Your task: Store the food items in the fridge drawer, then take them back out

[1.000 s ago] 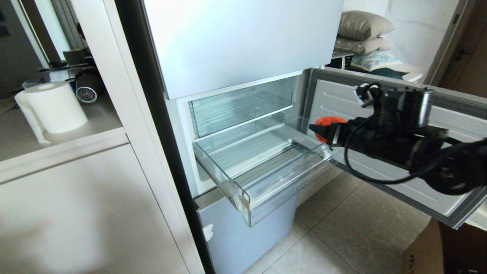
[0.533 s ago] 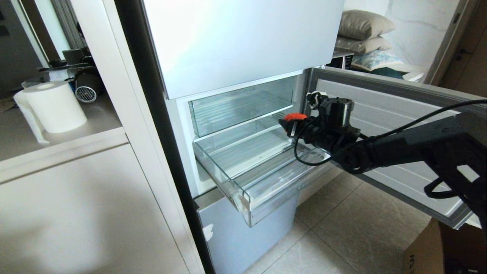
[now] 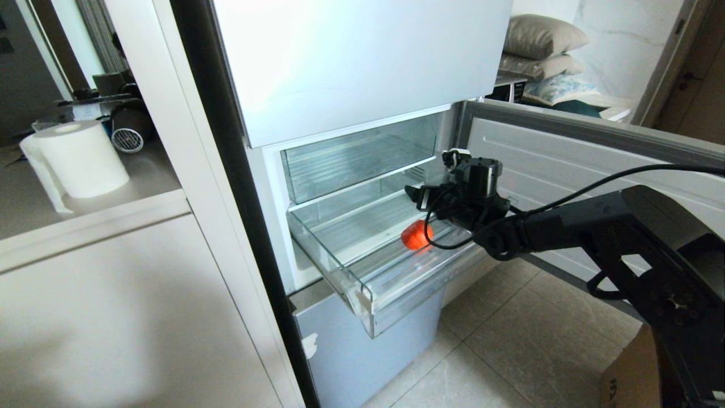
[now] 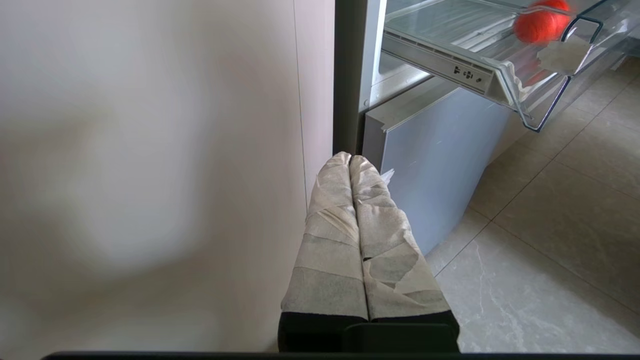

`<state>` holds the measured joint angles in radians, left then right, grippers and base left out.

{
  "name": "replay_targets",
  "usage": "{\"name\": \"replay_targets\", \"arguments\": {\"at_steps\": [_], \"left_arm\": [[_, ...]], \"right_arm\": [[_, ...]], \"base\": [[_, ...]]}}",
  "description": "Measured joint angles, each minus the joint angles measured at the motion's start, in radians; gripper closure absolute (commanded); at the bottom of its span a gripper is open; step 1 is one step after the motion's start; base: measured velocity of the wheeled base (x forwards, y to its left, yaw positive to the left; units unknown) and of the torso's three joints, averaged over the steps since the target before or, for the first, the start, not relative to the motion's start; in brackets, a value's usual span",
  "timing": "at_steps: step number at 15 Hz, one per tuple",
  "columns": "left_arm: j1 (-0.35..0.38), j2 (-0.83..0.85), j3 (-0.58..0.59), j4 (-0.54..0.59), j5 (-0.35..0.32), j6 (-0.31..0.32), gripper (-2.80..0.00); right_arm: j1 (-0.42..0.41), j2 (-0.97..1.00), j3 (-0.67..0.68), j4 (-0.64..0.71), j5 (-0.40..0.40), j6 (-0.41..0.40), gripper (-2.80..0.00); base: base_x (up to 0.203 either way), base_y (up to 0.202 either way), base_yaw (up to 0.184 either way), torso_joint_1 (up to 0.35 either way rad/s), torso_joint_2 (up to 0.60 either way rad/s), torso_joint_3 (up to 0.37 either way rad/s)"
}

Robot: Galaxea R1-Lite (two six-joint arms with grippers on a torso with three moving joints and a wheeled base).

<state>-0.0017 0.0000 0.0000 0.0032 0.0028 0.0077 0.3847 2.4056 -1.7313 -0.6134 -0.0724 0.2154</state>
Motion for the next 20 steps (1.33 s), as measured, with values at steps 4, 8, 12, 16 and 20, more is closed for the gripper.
{"name": "replay_targets", "arguments": {"at_steps": [4,8,12,16,20], "left_arm": [[0.0,0.0,0.0,0.0,0.0,0.0,0.0],[0.0,0.0,0.0,0.0,0.0,0.0,0.0],[0.0,0.0,0.0,0.0,0.0,0.0,0.0],[0.0,0.0,0.0,0.0,0.0,0.0,0.0],[0.0,0.0,0.0,0.0,0.0,0.0,0.0]], "right_arm": [[0.004,-0.025,0.036,-0.003,-0.028,0.0,0.0],[0.043,-0.258,0.28,-0.005,-0.07,-0.008,0.0],[0.086,-0.62,0.655,-0.003,-0.192,-0.028,0.0],[0.1,-0.993,1.012,-0.03,-0.431,-0.04,0.0],[-0.069,-1.227,1.128,-0.029,-0.544,-0.042,0.0]], "base": [[0.0,0.0,0.0,0.0,0.0,0.0],[0.0,0.0,0.0,0.0,0.0,0.0],[0.0,0.0,0.0,0.0,0.0,0.0],[0.0,0.0,0.0,0.0,0.0,0.0],[0.0,0.0,0.0,0.0,0.0,0.0]]}}
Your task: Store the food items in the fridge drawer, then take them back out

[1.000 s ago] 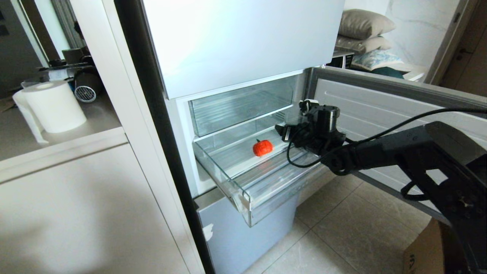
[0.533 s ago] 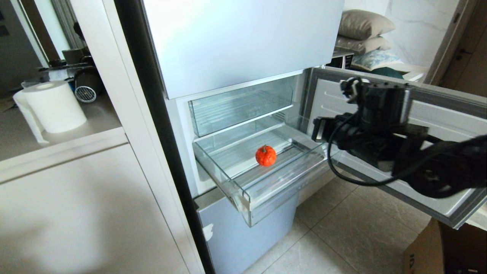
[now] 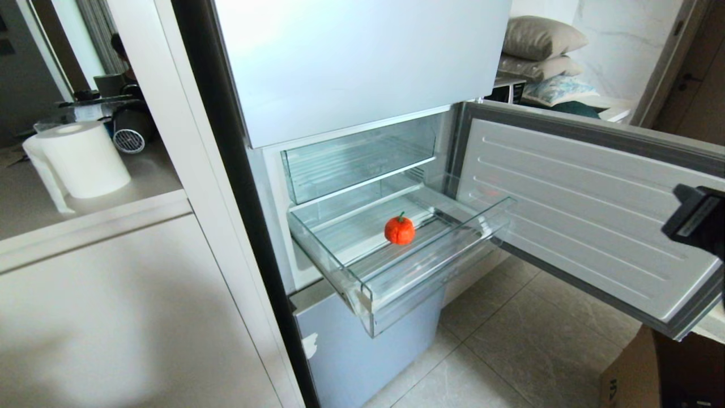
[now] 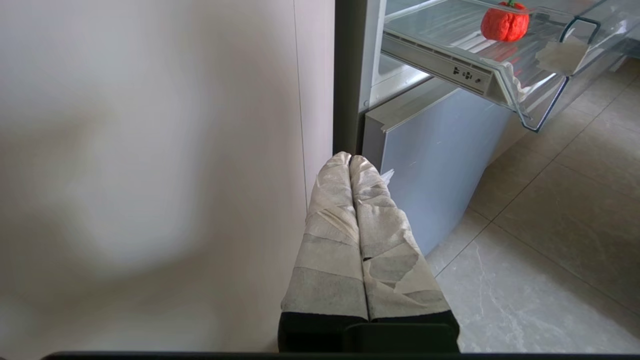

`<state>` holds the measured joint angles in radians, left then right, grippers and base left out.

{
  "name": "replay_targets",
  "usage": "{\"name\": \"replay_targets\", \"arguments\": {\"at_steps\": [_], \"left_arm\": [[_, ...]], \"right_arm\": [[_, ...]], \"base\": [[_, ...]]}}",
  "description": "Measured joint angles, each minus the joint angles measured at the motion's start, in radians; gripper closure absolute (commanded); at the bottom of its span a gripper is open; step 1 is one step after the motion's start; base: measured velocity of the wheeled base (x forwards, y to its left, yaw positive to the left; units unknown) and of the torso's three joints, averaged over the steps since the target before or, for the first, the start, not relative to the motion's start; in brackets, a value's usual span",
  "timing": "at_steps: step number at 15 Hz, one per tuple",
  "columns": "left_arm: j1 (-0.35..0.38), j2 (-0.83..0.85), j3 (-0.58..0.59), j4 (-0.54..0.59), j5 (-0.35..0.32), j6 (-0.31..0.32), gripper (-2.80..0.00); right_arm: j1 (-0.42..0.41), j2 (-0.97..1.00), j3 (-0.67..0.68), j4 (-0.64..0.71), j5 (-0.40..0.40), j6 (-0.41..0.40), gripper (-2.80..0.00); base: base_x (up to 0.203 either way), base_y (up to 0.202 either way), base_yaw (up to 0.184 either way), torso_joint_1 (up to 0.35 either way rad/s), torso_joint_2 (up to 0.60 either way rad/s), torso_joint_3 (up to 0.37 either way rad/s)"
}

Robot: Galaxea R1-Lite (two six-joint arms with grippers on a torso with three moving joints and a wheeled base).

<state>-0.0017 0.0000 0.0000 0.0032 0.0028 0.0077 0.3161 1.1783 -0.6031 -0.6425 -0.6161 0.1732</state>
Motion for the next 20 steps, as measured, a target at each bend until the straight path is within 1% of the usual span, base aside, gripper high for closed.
{"name": "replay_targets", "arguments": {"at_steps": [1,2,3,5,7,9,10,11,12,13,15,16,17,19,20], "left_arm": [[0.0,0.0,0.0,0.0,0.0,0.0,0.0],[0.0,0.0,0.0,0.0,0.0,0.0,0.0],[0.0,0.0,0.0,0.0,0.0,0.0,0.0],[0.0,0.0,0.0,0.0,0.0,0.0,0.0],[0.0,0.0,0.0,0.0,0.0,0.0,0.0],[0.0,0.0,0.0,0.0,0.0,0.0,0.0],[0.0,0.0,0.0,0.0,0.0,0.0,0.0],[0.0,0.0,0.0,0.0,0.0,0.0,0.0],[0.0,0.0,0.0,0.0,0.0,0.0,0.0],[0.0,0.0,0.0,0.0,0.0,0.0,0.0],[0.0,0.0,0.0,0.0,0.0,0.0,0.0],[0.0,0.0,0.0,0.0,0.0,0.0,0.0],[0.0,0.0,0.0,0.0,0.0,0.0,0.0],[0.0,0.0,0.0,0.0,0.0,0.0,0.0],[0.0,0.0,0.0,0.0,0.0,0.0,0.0]], "right_arm": [[-0.115,-0.028,0.005,0.005,0.021,0.004,0.0],[-0.263,-0.052,0.009,0.011,0.053,0.015,0.0],[-0.416,-0.069,0.012,0.014,0.095,0.027,0.0],[-0.744,-0.087,0.016,0.018,0.21,0.052,0.0],[-1.094,-0.082,0.013,0.021,0.375,0.081,0.0],[-1.392,-0.045,-0.014,0.024,0.551,0.105,0.0],[-1.503,-0.008,-0.036,0.025,0.634,0.113,-2.8],[-1.584,0.041,-0.057,0.025,0.71,0.118,-2.8],[-1.64,0.103,-0.08,0.025,0.78,0.121,-2.8],[-1.669,0.169,-0.1,0.024,0.841,0.122,-2.8],[-1.682,0.278,-0.134,0.03,0.929,0.118,-2.8],[-1.658,0.333,-0.16,0.054,0.962,0.11,-2.8],[-1.631,0.377,-0.186,0.08,0.973,0.091,-2.8],[-1.566,0.467,-0.248,0.143,0.974,0.028,-2.8],[-1.538,0.506,-0.279,0.179,0.966,0.012,-2.8]], "base": [[0.0,0.0,0.0,0.0,0.0,0.0],[0.0,0.0,0.0,0.0,0.0,0.0],[0.0,0.0,0.0,0.0,0.0,0.0],[0.0,0.0,0.0,0.0,0.0,0.0],[0.0,0.0,0.0,0.0,0.0,0.0],[0.0,0.0,0.0,0.0,0.0,0.0],[0.0,0.0,0.0,0.0,0.0,0.0],[0.0,0.0,0.0,0.0,0.0,0.0],[0.0,0.0,0.0,0.0,0.0,0.0],[0.0,0.0,0.0,0.0,0.0,0.0],[0.0,0.0,0.0,0.0,0.0,0.0],[0.0,0.0,0.0,0.0,0.0,0.0],[0.0,0.0,0.0,0.0,0.0,0.0],[0.0,0.0,0.0,0.0,0.0,0.0],[0.0,0.0,0.0,0.0,0.0,0.0]]}}
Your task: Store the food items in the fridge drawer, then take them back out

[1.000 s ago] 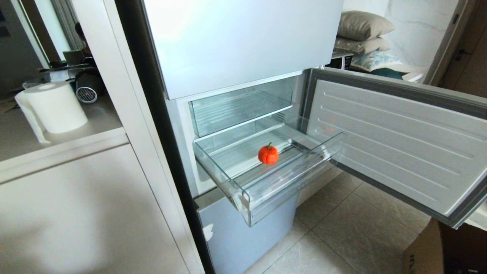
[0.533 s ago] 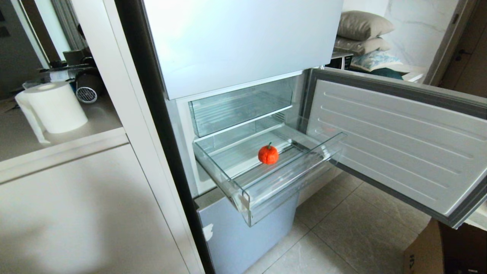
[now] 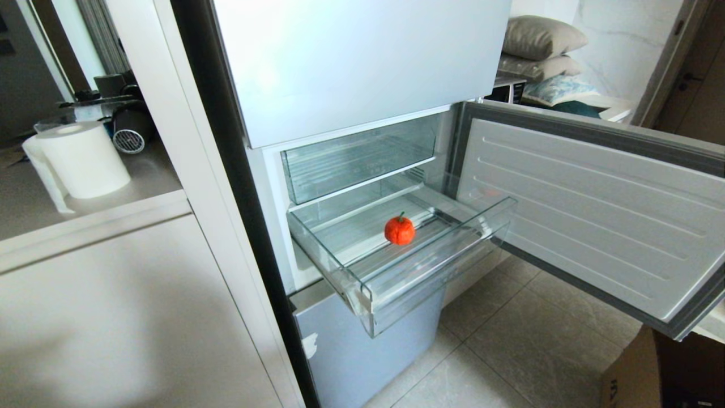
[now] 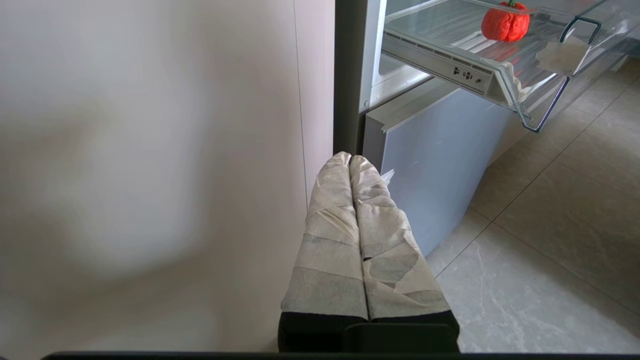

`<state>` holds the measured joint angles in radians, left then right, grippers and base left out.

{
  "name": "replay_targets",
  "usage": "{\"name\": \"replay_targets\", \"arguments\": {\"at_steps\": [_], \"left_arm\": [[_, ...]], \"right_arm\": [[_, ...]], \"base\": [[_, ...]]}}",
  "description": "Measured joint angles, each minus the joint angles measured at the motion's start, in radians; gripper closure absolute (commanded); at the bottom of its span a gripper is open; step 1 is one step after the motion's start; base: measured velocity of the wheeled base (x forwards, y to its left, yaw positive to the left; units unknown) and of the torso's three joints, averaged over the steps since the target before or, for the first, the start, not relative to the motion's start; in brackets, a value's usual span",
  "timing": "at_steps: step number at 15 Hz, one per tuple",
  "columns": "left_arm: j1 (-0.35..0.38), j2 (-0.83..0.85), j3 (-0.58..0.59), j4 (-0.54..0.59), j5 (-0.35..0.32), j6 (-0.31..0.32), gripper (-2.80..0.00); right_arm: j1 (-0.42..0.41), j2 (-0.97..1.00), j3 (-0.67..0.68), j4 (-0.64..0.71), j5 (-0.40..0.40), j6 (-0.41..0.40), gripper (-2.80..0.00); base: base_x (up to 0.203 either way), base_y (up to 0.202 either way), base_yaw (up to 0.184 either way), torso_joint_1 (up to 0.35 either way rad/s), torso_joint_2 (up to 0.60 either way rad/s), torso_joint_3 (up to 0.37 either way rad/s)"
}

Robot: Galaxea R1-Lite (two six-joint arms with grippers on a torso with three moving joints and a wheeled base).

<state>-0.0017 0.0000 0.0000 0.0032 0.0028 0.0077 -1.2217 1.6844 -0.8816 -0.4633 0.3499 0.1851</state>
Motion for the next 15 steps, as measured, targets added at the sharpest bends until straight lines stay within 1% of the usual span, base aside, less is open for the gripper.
{"name": "replay_targets", "arguments": {"at_steps": [2,4,9,11,13,15], "left_arm": [[0.0,0.0,0.0,0.0,0.0,0.0,0.0],[0.0,0.0,0.0,0.0,0.0,0.0,0.0],[0.0,0.0,0.0,0.0,0.0,0.0,0.0],[0.0,0.0,0.0,0.0,0.0,0.0,0.0],[0.0,0.0,0.0,0.0,0.0,0.0,0.0],[0.0,0.0,0.0,0.0,0.0,0.0,0.0]], "right_arm": [[0.049,0.084,-0.07,0.06,-0.032,-0.011,-2.8],[0.097,0.159,-0.134,0.07,-0.095,-0.02,-2.8],[0.176,0.339,-0.32,0.069,-0.26,-0.144,-2.8],[0.196,0.401,-0.399,0.071,-0.316,-0.183,-2.8],[0.205,0.452,-0.452,0.072,-0.353,-0.22,-2.8],[0.209,0.501,-0.509,0.072,-0.391,-0.235,-2.8]], "base": [[0.0,0.0,0.0,0.0,0.0,0.0],[0.0,0.0,0.0,0.0,0.0,0.0],[0.0,0.0,0.0,0.0,0.0,0.0],[0.0,0.0,0.0,0.0,0.0,0.0],[0.0,0.0,0.0,0.0,0.0,0.0],[0.0,0.0,0.0,0.0,0.0,0.0]]}}
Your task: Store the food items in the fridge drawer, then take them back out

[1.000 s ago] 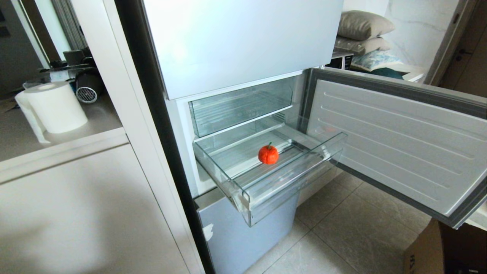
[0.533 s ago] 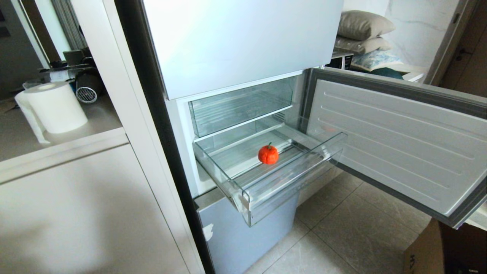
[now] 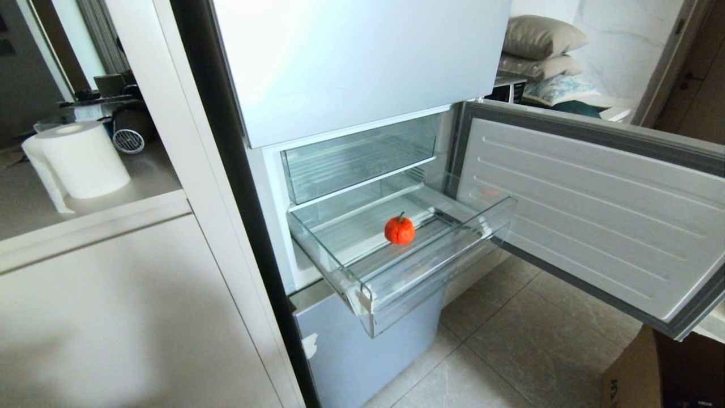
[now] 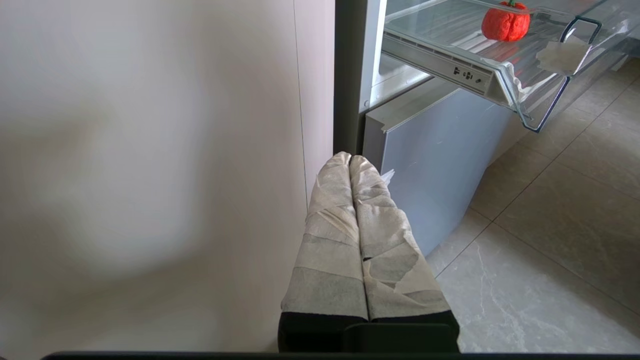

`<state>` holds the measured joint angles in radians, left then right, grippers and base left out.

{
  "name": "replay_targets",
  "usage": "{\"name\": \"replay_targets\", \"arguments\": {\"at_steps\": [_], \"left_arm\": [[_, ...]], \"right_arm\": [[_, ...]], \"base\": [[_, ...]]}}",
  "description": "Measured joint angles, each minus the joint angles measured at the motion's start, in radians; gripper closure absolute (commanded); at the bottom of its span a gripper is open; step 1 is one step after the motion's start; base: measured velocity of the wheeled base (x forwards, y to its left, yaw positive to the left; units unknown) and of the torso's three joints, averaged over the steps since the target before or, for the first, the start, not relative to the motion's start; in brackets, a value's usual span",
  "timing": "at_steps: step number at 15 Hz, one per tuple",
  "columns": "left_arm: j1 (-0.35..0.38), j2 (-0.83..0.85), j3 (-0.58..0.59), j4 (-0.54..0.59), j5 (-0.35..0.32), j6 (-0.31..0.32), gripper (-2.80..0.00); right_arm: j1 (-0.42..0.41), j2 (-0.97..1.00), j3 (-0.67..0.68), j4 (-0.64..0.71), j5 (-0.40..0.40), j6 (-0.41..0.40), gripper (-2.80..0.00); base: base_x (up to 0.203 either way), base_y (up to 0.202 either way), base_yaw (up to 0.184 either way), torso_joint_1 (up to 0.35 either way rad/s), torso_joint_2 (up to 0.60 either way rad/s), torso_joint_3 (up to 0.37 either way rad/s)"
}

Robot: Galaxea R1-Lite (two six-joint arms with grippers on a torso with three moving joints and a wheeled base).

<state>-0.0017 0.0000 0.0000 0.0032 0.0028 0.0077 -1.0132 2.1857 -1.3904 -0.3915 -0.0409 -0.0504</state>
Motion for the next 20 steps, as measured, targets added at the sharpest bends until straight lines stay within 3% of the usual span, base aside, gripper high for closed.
{"name": "replay_targets", "arguments": {"at_steps": [7,16,17,20], "left_arm": [[0.0,0.0,0.0,0.0,0.0,0.0,0.0],[0.0,0.0,0.0,0.0,0.0,0.0,0.0],[0.0,0.0,0.0,0.0,0.0,0.0,0.0],[0.0,0.0,0.0,0.0,0.0,0.0,0.0]], "right_arm": [[0.003,0.168,-0.147,-0.008,-0.02,-0.017,-2.8],[-0.004,0.25,-0.157,-0.015,-0.007,0.003,-2.8],[-0.005,0.258,-0.159,-0.036,0.0,0.003,0.0],[-0.004,0.284,-0.159,-0.136,0.003,-0.002,0.0]], "base": [[0.0,0.0,0.0,0.0,0.0,0.0],[0.0,0.0,0.0,0.0,0.0,0.0],[0.0,0.0,0.0,0.0,0.0,0.0],[0.0,0.0,0.0,0.0,0.0,0.0]]}}
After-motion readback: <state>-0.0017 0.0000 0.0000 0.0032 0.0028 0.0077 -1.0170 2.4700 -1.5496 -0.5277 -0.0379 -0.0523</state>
